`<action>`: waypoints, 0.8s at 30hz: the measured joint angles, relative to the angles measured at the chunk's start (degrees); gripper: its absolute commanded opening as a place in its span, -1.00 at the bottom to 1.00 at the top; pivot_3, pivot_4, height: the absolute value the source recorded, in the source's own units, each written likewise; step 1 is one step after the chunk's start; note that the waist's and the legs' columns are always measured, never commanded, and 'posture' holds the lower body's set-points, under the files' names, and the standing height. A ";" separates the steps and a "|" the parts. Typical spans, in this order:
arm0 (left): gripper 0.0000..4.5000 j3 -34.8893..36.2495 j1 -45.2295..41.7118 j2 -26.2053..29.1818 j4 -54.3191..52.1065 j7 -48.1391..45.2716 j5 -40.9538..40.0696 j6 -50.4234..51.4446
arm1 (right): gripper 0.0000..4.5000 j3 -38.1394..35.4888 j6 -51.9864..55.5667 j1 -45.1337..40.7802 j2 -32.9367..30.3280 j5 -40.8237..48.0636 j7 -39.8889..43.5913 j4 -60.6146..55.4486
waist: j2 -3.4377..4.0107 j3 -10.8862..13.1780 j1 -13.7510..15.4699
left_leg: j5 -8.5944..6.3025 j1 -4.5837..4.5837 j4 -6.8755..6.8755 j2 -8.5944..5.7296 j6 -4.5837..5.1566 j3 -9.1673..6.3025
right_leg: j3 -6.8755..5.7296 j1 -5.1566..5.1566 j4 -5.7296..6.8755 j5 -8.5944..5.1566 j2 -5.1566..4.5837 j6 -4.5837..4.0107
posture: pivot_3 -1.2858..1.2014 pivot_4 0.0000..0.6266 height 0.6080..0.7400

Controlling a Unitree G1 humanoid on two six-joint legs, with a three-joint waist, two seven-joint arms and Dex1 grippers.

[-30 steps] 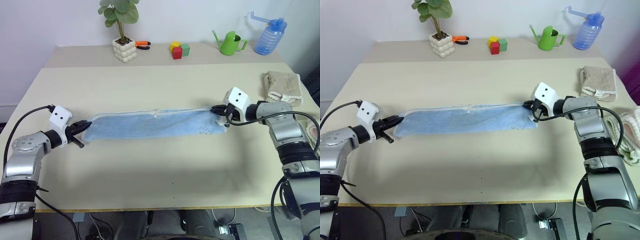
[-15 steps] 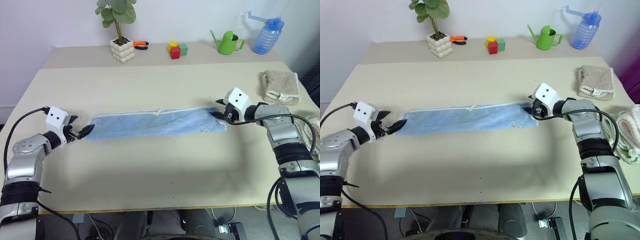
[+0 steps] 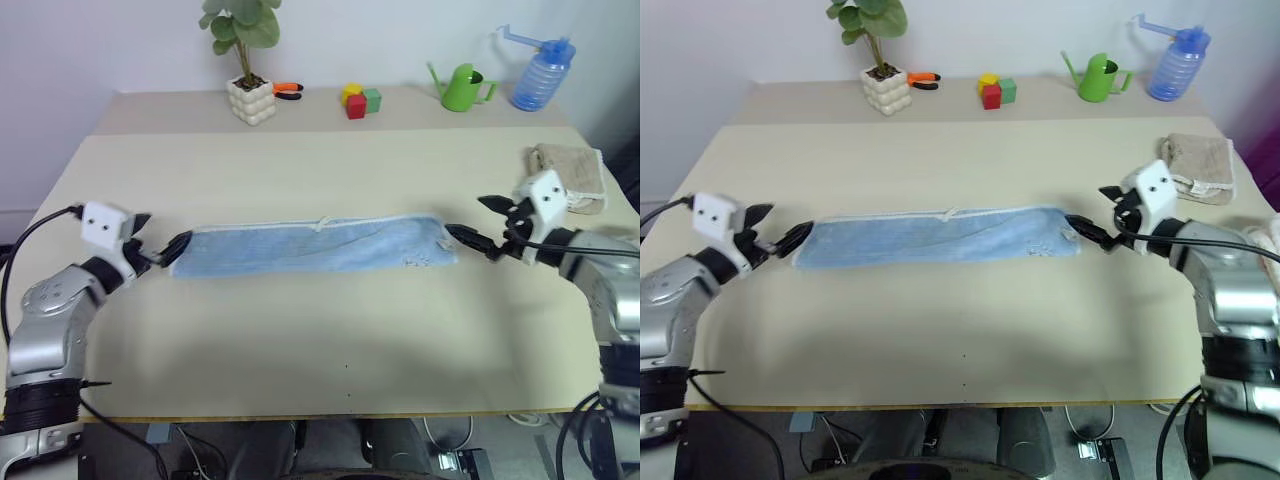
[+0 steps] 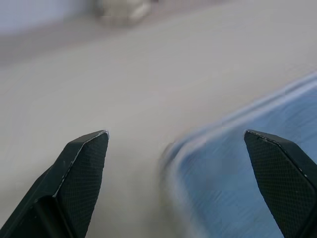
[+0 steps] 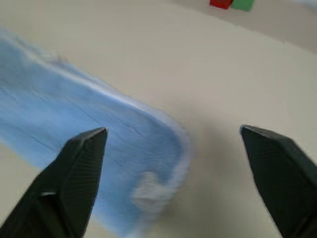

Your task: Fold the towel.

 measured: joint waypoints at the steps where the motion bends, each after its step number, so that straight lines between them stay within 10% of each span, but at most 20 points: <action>1: 1.00 -2.55 -0.99 -1.17 -2.75 -0.59 -0.45 0.92 | 0.97 -2.19 4.94 2.22 2.33 3.70 -2.40 -3.72 | 0.00 0.00 0.17 | -0.01 -0.01 0.01 0.00 0.02 -0.01 | 0.00 0.02 -0.01 0.01 0.00 0.01 | 0.03 -0.52 0.88; 9: 1.00 -17.86 -3.67 -3.36 -13.39 -8.94 -3.15 6.13 | 0.97 -10.38 26.39 10.00 14.92 16.09 -21.30 -16.79 | 0.09 -0.05 -0.37 | -0.19 0.25 -0.15 0.01 0.34 0.16 | 0.29 0.02 0.03 0.02 0.08 0.02 | 0.03 -0.52 0.88; 20: 1.00 -22.94 -3.75 -3.92 -15.23 -12.30 -3.34 7.18 | 0.97 -14.70 29.39 -1.10 32.50 18.91 -41.79 -10.23 | 0.12 -0.08 -0.20 | -0.20 0.47 -0.19 0.02 0.36 0.25 | 0.39 0.16 0.02 0.02 0.21 0.02 | 0.03 -0.52 0.88; 24: 1.00 -22.85 -2.62 -3.86 -15.84 -11.48 -3.23 7.17 | 0.17 -16.02 26.36 -3.96 34.20 18.66 -45.85 -5.43 | 0.11 -0.10 -0.31 | -0.20 0.51 -0.20 0.06 0.36 0.25 | 0.39 0.19 0.02 0.02 0.25 0.02 | 0.03 -0.52 0.88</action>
